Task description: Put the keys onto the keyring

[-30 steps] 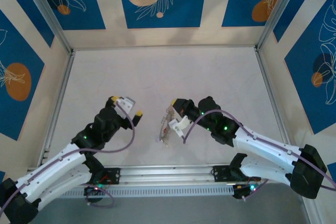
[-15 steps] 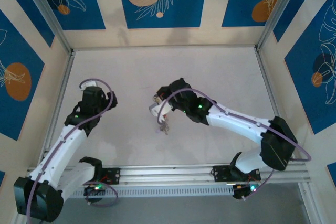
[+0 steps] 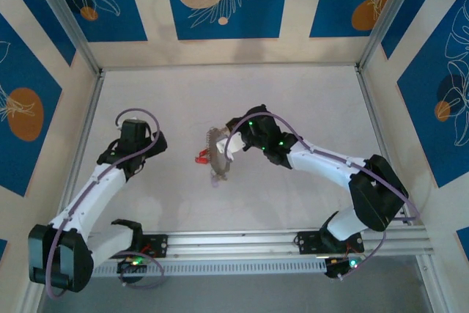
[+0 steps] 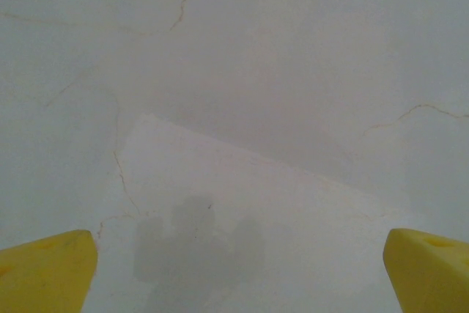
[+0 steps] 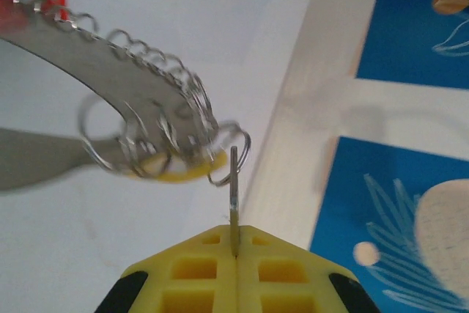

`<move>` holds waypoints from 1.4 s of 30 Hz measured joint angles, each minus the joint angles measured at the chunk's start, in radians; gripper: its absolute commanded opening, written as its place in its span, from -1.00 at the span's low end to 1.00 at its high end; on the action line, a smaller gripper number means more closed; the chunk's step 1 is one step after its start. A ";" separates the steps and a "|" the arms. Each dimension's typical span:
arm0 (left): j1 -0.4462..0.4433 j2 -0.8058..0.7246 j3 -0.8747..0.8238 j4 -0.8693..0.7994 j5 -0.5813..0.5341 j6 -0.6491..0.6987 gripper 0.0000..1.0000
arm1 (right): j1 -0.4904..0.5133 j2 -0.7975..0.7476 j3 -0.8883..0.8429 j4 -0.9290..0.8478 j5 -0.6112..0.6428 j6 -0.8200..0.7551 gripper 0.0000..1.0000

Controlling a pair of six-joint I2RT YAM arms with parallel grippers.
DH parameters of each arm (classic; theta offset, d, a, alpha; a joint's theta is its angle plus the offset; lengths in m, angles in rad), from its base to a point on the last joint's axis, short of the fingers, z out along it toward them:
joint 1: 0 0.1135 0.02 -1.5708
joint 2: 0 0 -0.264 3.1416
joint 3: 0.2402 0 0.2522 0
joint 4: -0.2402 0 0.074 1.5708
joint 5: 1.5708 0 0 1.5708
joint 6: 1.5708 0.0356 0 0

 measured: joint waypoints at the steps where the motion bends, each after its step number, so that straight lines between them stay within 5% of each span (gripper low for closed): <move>1: 0.000 0.005 -0.006 0.006 0.000 0.000 1.00 | -0.014 0.000 -0.019 0.007 -0.006 0.006 -1.00; 19: 0.000 0.079 -0.020 0.127 -0.026 0.064 1.00 | -0.304 0.067 -0.222 0.125 -0.130 0.115 -1.00; 27: -0.002 0.043 -0.061 0.225 -0.134 0.127 1.00 | -0.388 0.176 -0.233 0.173 -0.126 0.134 -0.75; 34: -0.005 0.054 -0.069 0.270 -0.172 0.204 0.99 | -0.422 0.208 -0.248 0.191 -0.089 0.177 -0.28; 42: -0.010 0.109 -0.072 0.309 -0.151 0.293 1.00 | -0.438 0.116 -0.297 0.200 -0.077 0.244 -0.14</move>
